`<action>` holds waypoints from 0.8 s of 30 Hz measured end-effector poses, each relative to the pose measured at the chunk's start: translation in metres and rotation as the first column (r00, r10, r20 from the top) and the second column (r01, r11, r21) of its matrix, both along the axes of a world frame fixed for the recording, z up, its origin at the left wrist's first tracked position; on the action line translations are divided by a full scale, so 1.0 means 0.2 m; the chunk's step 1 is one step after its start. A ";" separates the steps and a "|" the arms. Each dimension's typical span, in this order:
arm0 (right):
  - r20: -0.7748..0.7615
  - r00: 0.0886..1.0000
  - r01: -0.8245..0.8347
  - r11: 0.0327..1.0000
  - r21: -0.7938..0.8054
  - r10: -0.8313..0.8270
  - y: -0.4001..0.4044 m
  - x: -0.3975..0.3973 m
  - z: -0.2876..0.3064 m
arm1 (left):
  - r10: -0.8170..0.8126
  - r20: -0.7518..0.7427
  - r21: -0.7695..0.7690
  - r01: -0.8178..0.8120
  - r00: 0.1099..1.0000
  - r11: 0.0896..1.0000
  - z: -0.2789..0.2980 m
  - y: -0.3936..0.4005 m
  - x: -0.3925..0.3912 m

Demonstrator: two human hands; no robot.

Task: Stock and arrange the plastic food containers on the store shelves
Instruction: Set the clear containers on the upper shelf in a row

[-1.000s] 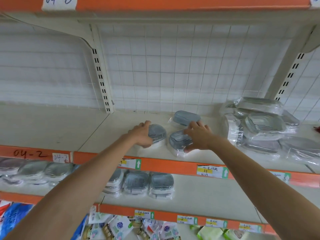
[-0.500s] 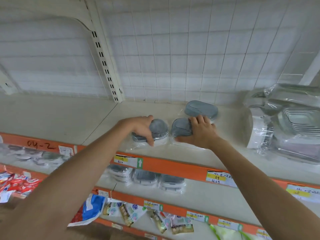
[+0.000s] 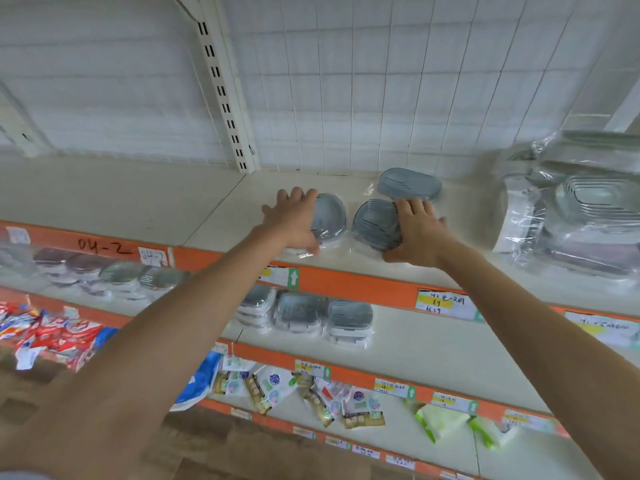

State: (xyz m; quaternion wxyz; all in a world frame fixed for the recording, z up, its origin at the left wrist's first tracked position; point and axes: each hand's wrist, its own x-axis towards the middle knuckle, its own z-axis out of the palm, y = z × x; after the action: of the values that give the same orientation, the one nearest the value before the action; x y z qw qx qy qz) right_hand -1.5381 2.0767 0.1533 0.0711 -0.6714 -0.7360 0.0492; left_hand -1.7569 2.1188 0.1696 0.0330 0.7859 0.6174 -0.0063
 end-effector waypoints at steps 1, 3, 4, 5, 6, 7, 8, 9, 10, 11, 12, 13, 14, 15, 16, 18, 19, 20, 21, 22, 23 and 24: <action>0.037 0.999 0.027 0.997 0.075 -0.030 -0.05 -0.02 0.01 | -0.015 -0.002 0.073 0.015 1.000 0.997 0.00 -0.05 -0.01; 0.115 0.991 0.047 0.973 0.226 -0.075 -0.15 -0.07 0.04 | -0.041 0.022 0.212 0.036 0.999 0.977 -0.01 -0.14 -0.06; 0.144 0.985 0.047 0.956 0.288 -0.091 -0.20 -0.10 0.05 | -0.059 0.037 0.273 0.047 0.998 0.961 0.00 -0.18 -0.09; 0.167 0.981 0.040 0.939 0.341 -0.102 -0.25 -0.12 0.06 | -0.079 0.048 0.326 0.059 0.996 0.943 0.00 -0.23 -0.13; 0.182 0.977 0.029 0.922 0.386 -0.108 -0.31 -0.16 0.06 | -0.100 0.056 0.369 0.073 0.993 0.927 0.01 -0.28 -0.18; 0.190 0.976 0.016 0.907 0.421 -0.106 -0.37 -0.20 0.07 | -0.120 0.059 0.398 0.087 0.991 0.913 0.02 -0.33 -0.22; 0.194 0.976 0.002 0.896 0.444 -0.098 -0.44 -0.25 0.07 | -0.134 0.057 0.413 0.099 0.989 0.905 0.02 -0.40 -0.27; 0.201 0.976 -0.011 0.893 0.450 -0.089 -0.50 -0.29 0.06 | -0.141 0.050 0.416 0.108 0.989 0.903 0.02 -0.47 -0.31; 0.218 0.973 -0.024 0.898 0.440 -0.081 -0.57 -0.34 0.05 | -0.143 0.042 0.411 0.114 0.989 0.904 0.01 -0.54 -0.36; 0.242 0.967 -0.036 0.908 0.417 -0.073 -0.64 -0.38 0.03 | -0.142 0.036 0.401 0.116 0.989 0.909 -0.01 -0.61 -0.42; 0.266 0.962 -0.045 0.919 0.392 -0.066 -0.70 -0.43 0.01 | -0.137 0.034 0.385 0.114 0.990 0.916 -0.04 -0.69 -0.47; 0.284 0.957 -0.053 0.928 0.369 -0.059 -0.77 -0.47 -0.01 | -0.130 0.032 0.364 0.110 0.991 0.925 -0.07 -0.77 -0.51; 0.300 0.953 -0.062 0.937 0.342 -0.047 -0.83 -0.51 -0.03 | -0.121 0.027 0.336 0.105 0.992 0.936 -0.09 -0.85 -0.56; 0.319 0.947 -0.077 0.948 0.308 -0.027 -0.89 -0.55 -0.05 | -0.111 0.016 0.297 0.101 0.994 0.949 -0.12 -0.91 -0.60; 0.344 0.939 -0.099 0.958 0.270 0.000 -0.95 -0.58 -0.07 | -0.105 -0.005 0.251 0.103 0.994 0.963 -0.14 -0.97 -0.64; 0.411 0.910 -0.160 0.965 0.209 0.062 -1.03 -0.63 -0.10 | -0.124 -0.077 0.159 0.135 0.989 0.978 -0.17 -1.05 -0.71; 0.439 0.894 -0.191 0.963 0.187 0.092 -1.05 -0.64 -0.12 | -0.145 -0.104 0.122 0.157 0.984 0.980 -0.18 -1.08 -0.72; 0.447 0.887 -0.212 0.962 0.170 0.116 -1.07 -0.65 -0.13 | -0.162 -0.112 0.099 0.174 0.980 0.980 -0.19 -1.09 -0.73; 0.437 0.889 -0.222 0.963 0.154 0.135 -1.07 -0.66 -0.14 | -0.174 -0.107 0.085 0.183 0.979 0.979 -0.20 -1.09 -0.74; 0.417 0.896 -0.222 0.966 0.132 0.149 -1.07 -0.66 -0.16 | -0.176 -0.097 0.068 0.183 0.980 0.981 -0.21 -1.09 -0.74; 0.401 0.902 -0.219 0.970 0.103 0.161 -1.07 -0.67 -0.18 | -0.173 -0.092 0.048 0.178 0.981 0.983 -0.24 -1.09 -0.73; 0.391 0.904 -0.219 0.973 0.077 0.172 -1.06 -0.67 -0.21 | -0.167 -0.098 0.029 0.170 0.981 0.985 -0.27 -1.09 -0.72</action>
State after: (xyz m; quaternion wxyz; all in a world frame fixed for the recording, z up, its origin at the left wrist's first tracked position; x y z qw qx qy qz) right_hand -1.6714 1.8657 0.1110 -0.0389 -0.5853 -0.8010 -0.1197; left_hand -1.9009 1.9015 0.1152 -0.0117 0.8346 0.5496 -0.0352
